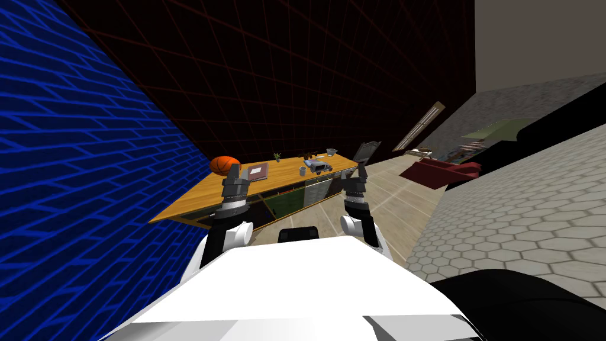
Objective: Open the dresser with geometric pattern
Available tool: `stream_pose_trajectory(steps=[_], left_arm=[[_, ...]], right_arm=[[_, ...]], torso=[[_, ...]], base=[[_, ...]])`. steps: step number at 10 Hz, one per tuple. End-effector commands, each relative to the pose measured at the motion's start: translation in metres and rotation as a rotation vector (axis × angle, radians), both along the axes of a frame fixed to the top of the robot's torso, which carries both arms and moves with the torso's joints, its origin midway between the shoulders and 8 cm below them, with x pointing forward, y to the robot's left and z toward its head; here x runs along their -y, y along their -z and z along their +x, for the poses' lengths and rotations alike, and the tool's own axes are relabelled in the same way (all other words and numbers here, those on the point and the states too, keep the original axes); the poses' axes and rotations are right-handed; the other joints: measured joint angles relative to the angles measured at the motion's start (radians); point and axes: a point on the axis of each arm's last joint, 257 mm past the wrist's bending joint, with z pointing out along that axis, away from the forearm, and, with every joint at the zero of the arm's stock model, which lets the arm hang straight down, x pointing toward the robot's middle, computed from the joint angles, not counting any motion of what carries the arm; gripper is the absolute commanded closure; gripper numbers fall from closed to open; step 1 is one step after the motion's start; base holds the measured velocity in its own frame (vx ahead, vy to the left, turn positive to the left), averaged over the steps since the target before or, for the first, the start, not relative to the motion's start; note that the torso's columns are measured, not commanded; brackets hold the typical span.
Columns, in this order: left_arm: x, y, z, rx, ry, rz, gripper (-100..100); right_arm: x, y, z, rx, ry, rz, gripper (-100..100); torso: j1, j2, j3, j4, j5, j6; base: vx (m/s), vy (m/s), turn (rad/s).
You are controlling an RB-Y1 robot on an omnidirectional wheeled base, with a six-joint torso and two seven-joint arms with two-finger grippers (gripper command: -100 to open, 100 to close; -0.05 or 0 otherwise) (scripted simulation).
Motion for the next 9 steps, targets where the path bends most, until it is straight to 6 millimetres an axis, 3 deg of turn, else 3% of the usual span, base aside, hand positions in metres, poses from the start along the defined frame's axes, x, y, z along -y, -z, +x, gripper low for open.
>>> stream_pose_trajectory(steps=[1, 9], left_arm=[[0.0000, 0.0000, 0.0000, 0.000, 0.000, 0.000, 0], [0.0000, -0.0002, -0.0001, 0.000, 0.000, 0.000, 0]], right_arm=[[0.0000, 0.0000, 0.0000, 0.000, 0.000, 0.000, 0], [0.0000, -0.0002, -0.0001, 0.000, 0.000, 0.000, 0]], torso=[[0.000, 0.040, -0.082, 0.041, 0.000, 0.000], [0.000, 0.618, -1.234, 0.617, 0.000, 0.000]], base=[[0.000, 0.000, 0.000], [0.000, 0.000, 0.000]])
